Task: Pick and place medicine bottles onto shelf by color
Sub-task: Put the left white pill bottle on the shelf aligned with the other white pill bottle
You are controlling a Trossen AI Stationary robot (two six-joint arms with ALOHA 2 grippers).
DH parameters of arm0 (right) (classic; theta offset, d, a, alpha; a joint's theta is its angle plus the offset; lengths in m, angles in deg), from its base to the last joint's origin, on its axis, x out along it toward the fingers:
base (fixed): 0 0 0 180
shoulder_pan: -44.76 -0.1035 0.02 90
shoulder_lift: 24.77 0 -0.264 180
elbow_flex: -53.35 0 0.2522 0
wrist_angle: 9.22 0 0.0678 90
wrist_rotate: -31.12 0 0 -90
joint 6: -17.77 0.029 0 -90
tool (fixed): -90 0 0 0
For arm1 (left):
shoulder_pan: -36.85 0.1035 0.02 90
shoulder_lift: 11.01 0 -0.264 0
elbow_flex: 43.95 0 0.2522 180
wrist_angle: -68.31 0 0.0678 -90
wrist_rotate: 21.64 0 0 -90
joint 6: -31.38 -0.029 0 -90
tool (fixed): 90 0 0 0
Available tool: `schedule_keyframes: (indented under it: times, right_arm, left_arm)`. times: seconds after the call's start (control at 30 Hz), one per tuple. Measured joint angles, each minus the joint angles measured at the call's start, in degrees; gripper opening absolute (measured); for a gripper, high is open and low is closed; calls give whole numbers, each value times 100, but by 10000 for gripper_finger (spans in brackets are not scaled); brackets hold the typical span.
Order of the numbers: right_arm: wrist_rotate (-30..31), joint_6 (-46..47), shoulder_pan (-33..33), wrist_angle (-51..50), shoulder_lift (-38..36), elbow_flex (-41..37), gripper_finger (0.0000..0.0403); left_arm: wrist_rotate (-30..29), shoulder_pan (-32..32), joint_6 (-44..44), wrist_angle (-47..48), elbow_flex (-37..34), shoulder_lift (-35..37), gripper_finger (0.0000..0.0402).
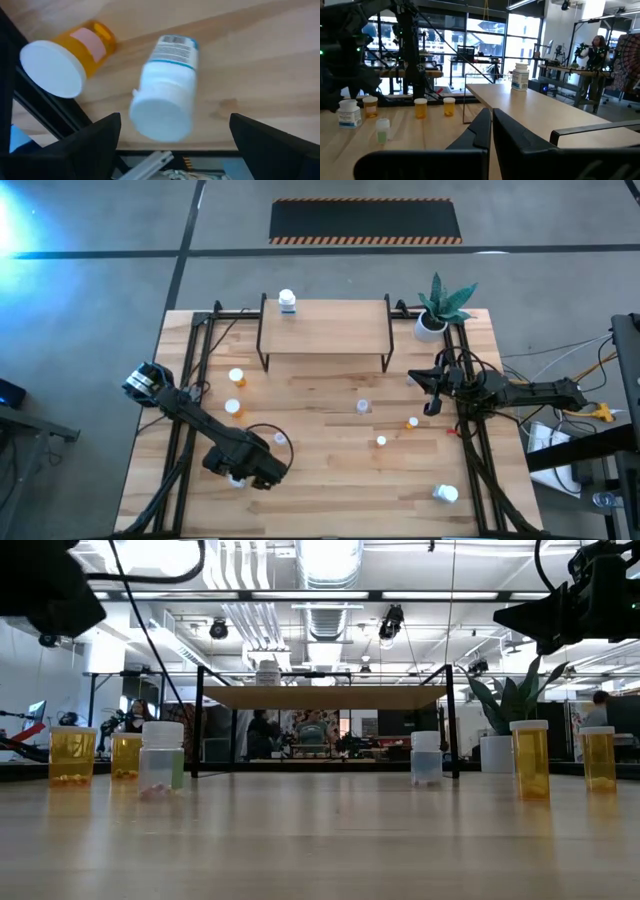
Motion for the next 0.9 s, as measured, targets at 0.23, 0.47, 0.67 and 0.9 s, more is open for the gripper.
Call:
schedule_keyframes:
  times: [0.23,0.47,0.67,0.9]
  right_arm:
    - [0,71,0,-2,0,-1,9]
    - [0,100,0,-2,0,-1,9]
    - [0,108,0,-2,0,1,9]
    - [-2,153,-1,-5,0,-1,9]
  left_arm:
    - [-201,5,-24,-76,-165,11,326]
    - [-114,-4,-68,-772,-566,11,254]
    - [12,-11,-462,-826,-552,11,186]
    - [445,-4,-2670,-808,-214,17,148]
